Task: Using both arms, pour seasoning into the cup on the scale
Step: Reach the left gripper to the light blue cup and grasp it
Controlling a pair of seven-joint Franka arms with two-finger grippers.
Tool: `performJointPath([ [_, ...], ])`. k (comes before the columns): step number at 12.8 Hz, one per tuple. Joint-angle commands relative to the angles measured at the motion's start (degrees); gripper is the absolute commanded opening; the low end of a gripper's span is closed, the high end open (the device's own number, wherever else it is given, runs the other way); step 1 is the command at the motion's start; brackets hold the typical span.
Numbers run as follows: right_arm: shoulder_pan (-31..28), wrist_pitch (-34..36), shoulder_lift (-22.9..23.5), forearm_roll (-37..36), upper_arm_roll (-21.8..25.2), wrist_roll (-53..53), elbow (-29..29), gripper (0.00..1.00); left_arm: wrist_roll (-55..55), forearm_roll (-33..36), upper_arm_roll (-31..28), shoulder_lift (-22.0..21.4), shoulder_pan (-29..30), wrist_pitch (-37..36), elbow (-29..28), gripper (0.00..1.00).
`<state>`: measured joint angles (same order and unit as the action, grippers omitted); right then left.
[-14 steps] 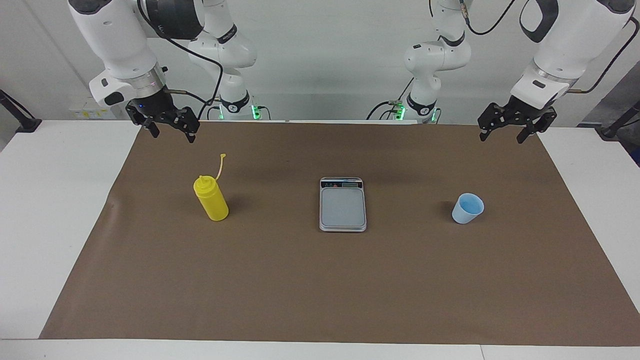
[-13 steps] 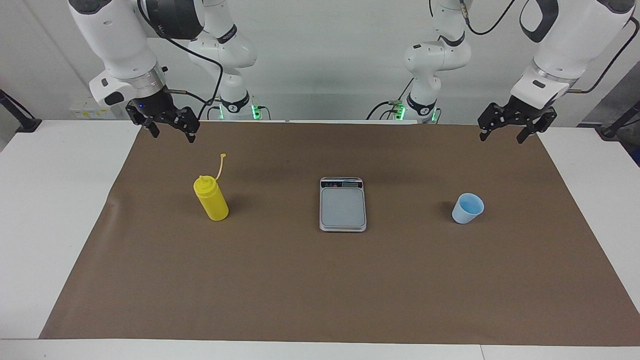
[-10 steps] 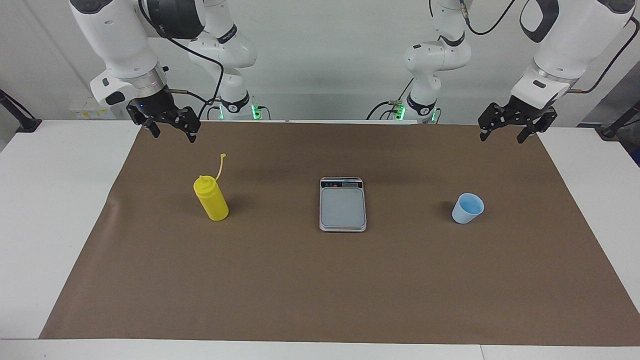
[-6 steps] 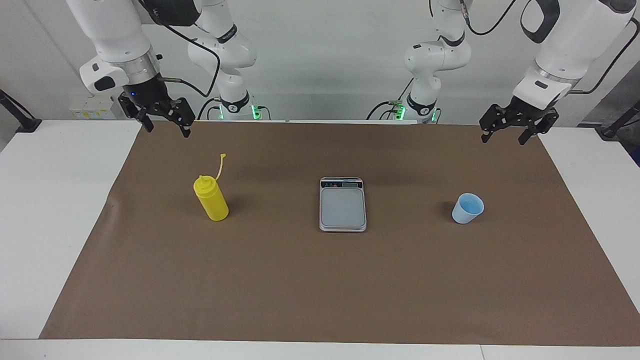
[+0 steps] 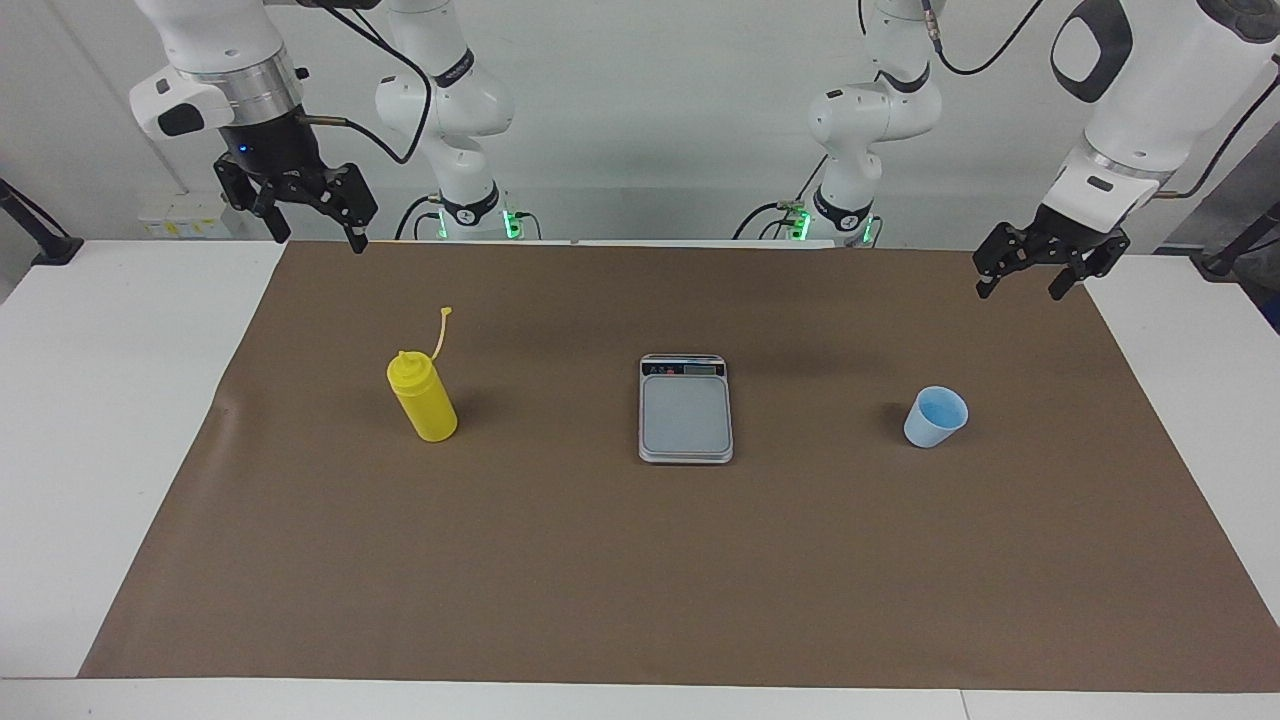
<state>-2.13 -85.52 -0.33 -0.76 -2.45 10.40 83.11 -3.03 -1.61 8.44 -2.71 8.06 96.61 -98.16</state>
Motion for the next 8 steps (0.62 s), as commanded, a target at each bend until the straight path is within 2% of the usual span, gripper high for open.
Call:
performJointPath([
  [1,-0.8,2.8,1.7,0.4,-0.5,0.1,-2.3,1.0,0.3,-0.9,0.4,-0.6,2.7,5.8,-5.4,1.0],
  [6,0.0,3.0,1.0,0.5,-0.5,0.1,-0.8,1.0,4.8,-0.8,0.4,1.4,4.5,19.6,-16.0,1.0],
  [8,0.0,2.9,0.9,0.7,-0.7,-0.3,-0.1,1.0,7.1,-0.9,0.4,4.5,4.0,25.2,-18.1,1.0],
])
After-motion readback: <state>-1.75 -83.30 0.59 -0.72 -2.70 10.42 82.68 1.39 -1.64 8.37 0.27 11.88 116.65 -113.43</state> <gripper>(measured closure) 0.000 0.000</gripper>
